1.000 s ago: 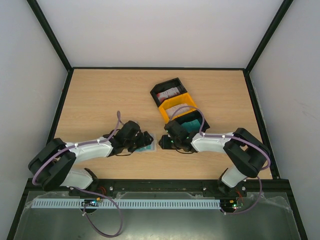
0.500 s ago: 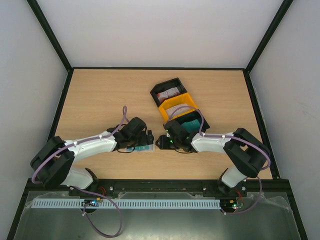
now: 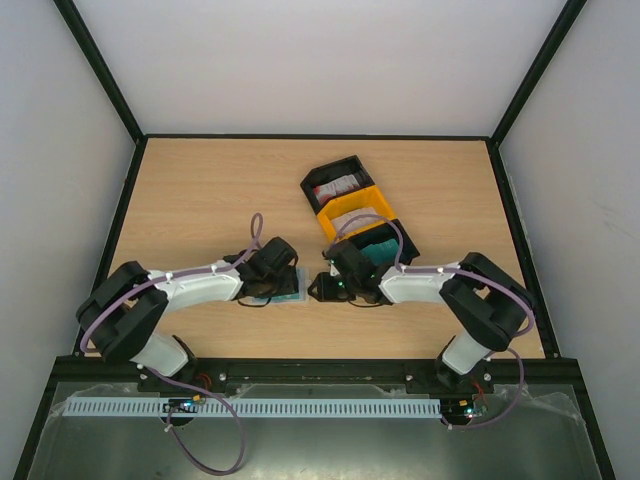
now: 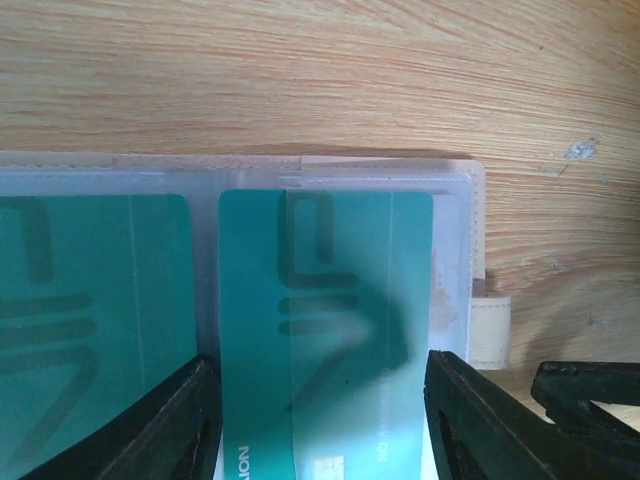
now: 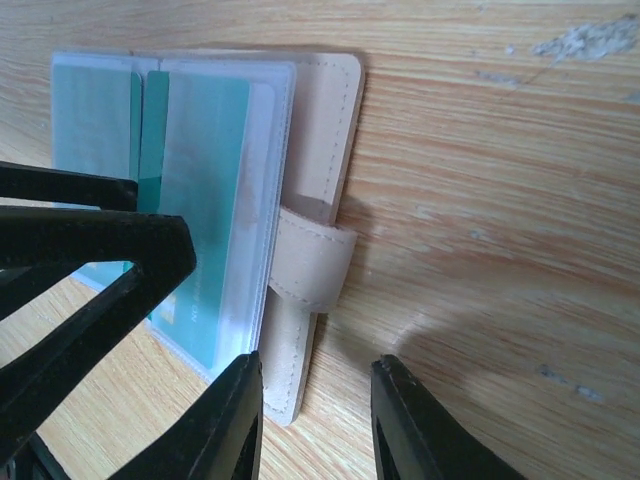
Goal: Put the credit cards into the card holder
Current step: Insert the credit card into the card holder.
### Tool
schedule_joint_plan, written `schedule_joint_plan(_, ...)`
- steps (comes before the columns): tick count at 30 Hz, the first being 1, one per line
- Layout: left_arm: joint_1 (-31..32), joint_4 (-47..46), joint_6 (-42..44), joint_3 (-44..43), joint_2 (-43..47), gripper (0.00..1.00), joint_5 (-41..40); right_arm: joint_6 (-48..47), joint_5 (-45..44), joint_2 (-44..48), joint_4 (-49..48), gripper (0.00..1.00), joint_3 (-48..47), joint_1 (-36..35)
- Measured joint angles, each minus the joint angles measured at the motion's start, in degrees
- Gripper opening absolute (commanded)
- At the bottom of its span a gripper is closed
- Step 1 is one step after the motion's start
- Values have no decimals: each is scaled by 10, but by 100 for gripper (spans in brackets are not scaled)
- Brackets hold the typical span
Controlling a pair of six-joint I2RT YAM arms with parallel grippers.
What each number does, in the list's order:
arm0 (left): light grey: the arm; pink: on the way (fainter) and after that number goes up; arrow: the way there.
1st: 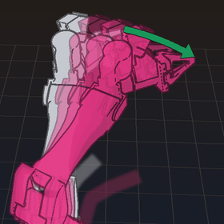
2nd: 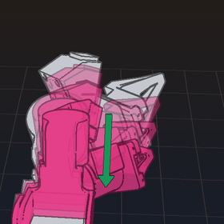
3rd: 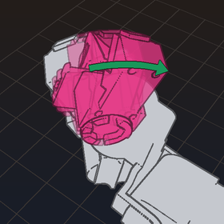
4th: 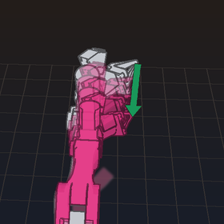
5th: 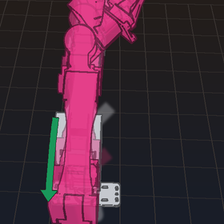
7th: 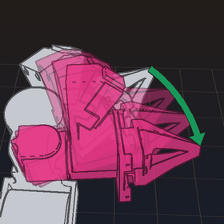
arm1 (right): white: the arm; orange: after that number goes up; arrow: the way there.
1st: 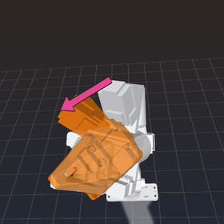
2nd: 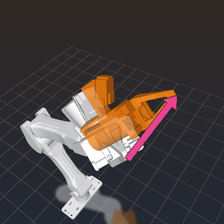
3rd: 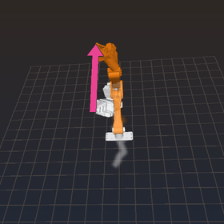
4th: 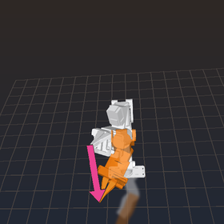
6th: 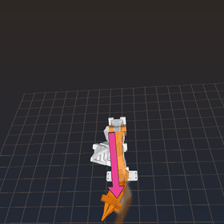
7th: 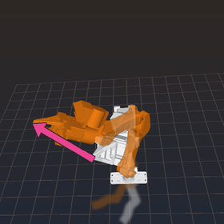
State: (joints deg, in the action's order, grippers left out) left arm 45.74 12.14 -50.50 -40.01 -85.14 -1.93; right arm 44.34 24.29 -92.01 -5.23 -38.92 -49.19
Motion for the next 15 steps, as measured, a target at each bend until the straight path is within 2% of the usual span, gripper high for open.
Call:
schedule_joint_plan(9,0,-41,2,10,-9,51,25,-3,30,-19,-18,24,0,0)
schedule_joint_plan(15,-1,-75,9,23,-7,52,53,-4,34,-21,-21,24,0,0)
